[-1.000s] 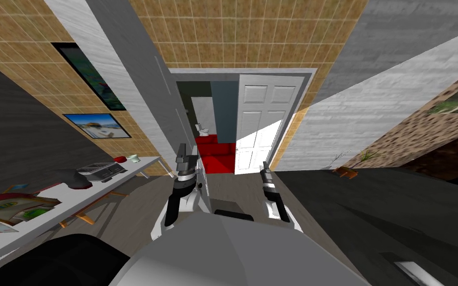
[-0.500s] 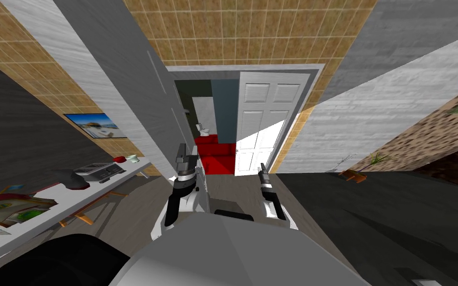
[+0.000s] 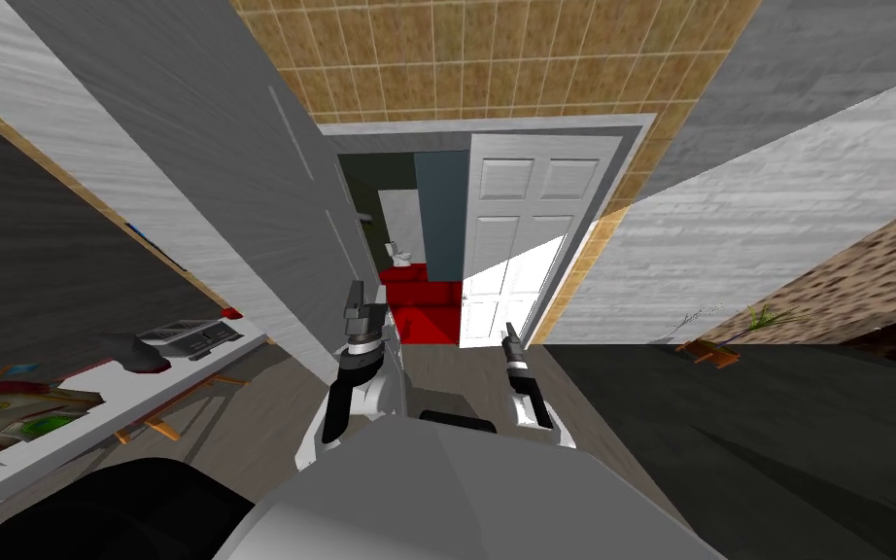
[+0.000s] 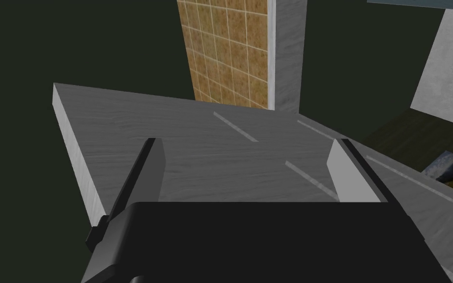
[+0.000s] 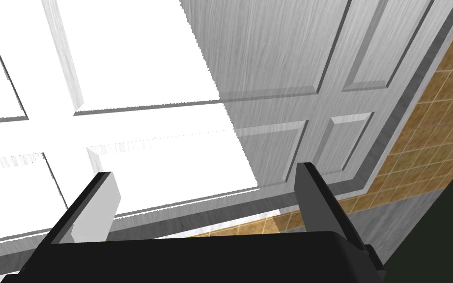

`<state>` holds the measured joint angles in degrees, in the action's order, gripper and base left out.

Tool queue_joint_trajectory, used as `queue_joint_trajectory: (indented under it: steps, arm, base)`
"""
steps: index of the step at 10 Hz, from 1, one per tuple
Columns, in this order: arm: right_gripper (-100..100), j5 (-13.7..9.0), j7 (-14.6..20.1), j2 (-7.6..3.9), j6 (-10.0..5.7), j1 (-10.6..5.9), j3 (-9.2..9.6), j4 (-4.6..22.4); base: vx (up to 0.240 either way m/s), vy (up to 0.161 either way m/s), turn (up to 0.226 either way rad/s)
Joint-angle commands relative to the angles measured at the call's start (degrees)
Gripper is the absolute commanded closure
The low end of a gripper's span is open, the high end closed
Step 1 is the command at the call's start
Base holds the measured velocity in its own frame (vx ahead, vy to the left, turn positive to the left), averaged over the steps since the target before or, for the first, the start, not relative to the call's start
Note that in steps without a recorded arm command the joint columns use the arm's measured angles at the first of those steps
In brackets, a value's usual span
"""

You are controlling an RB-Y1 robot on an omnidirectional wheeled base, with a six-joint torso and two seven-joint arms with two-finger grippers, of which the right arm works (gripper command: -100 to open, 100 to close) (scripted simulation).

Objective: Pull the door open

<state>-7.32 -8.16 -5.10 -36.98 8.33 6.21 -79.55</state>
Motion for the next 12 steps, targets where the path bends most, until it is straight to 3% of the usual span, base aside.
queue_joint_trajectory:
  steps: [1, 9, 10, 12]
  arm:
    - [-100, -0.39, -0.30, 0.27, -0.63, -0.79, 0.31, 2.47]
    - [-100, -2.39, -1.21, 1.26, -2.81, -4.51, 1.55, 13.31]
    - [-100, -2.86, -1.42, 1.60, -3.32, -5.38, 1.84, 15.84]
    - [-100, -3.08, -1.52, 1.80, -3.56, -5.79, 1.97, 17.04]
  base:
    - [0.103, -0.013, 0.038]
    - [0.092, -0.015, 0.034]
    - [0.139, -0.026, 0.045]
    - [0.091, -0.001, 0.021]
